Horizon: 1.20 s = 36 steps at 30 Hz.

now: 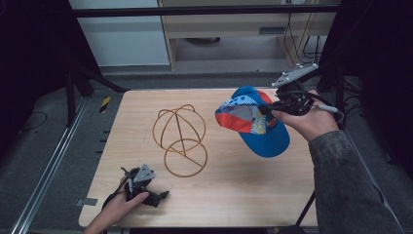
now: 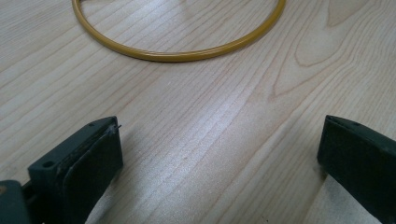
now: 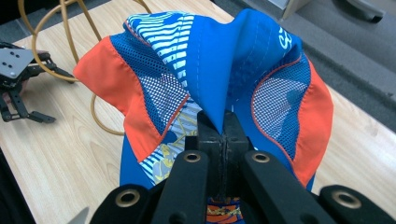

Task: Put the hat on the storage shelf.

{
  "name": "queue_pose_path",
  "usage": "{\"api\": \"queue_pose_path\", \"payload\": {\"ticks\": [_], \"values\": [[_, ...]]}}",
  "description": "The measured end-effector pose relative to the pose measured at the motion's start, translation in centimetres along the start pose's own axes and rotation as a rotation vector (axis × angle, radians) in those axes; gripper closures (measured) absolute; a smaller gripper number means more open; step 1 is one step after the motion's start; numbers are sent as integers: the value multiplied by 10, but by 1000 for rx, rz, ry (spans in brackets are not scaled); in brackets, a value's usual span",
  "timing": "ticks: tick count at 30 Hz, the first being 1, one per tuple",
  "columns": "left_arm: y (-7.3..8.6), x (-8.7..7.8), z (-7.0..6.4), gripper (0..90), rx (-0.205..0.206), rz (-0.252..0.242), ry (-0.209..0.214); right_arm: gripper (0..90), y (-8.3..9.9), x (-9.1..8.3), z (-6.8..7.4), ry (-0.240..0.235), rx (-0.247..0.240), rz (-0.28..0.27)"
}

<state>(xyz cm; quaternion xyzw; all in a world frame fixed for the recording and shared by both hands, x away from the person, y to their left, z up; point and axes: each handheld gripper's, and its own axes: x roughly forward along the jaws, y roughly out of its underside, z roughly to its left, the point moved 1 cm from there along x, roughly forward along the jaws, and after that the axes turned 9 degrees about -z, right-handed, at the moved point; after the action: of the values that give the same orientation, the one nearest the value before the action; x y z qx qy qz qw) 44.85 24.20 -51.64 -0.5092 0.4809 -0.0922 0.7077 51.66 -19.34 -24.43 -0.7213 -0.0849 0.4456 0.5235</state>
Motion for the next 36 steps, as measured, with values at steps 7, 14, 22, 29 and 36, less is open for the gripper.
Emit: {"api": "queue_pose_path", "payload": {"ticks": [7, 14, 22, 29, 36], "values": [[0, 0, 0, 0, 0, 0, 0, 900, -27, 2, 6, -9, -24, -25], [0, 0, 0, 0, 0, 0, 0, 900, -52, 7, 15, -33, -52, -61], [0, 0, 0, 0, -2, 1, 0, 899, -76, 26, 32, -74, -78, -77], [0, 1, 0, 0, -5, 0, -3, 899, -92, 46, 46, -107, -95, -77], [-1, 1, 0, 0, -5, 0, -4, 900, -114, 67, 58, -121, -123, -56]]}}
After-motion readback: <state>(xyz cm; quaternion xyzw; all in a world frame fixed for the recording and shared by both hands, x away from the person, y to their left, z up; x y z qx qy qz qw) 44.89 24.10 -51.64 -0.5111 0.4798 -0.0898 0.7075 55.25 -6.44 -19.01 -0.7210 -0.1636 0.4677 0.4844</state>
